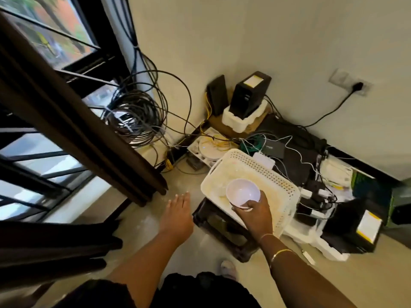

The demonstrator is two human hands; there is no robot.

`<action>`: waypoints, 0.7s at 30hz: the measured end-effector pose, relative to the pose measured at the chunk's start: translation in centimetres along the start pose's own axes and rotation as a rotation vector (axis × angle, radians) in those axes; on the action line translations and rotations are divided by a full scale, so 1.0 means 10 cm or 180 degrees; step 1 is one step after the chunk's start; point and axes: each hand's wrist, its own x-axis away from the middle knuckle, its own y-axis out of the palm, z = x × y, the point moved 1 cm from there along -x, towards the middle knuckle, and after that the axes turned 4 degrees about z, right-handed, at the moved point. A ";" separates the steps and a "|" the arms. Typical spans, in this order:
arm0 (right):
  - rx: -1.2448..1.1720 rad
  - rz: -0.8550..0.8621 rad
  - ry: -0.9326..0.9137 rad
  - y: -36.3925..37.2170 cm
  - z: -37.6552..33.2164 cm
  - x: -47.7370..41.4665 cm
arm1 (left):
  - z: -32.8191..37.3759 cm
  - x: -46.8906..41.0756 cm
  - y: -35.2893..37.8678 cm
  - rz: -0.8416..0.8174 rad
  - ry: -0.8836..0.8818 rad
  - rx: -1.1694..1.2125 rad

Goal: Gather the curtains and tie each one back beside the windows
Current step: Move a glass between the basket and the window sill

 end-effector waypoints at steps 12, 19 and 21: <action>0.0588 -0.0380 0.0405 -0.29 0.84 -1.27 | 0.97 -0.70 0.52 -0.0094 0.0184 0.0045; 0.0937 -0.0738 0.0650 -0.02 1.11 -1.61 | 1.00 -1.00 0.71 -0.0125 0.0181 -0.0014; 0.0984 -0.0857 0.0660 0.05 1.13 -1.67 | 1.00 -1.02 0.76 -0.0109 0.0144 0.0005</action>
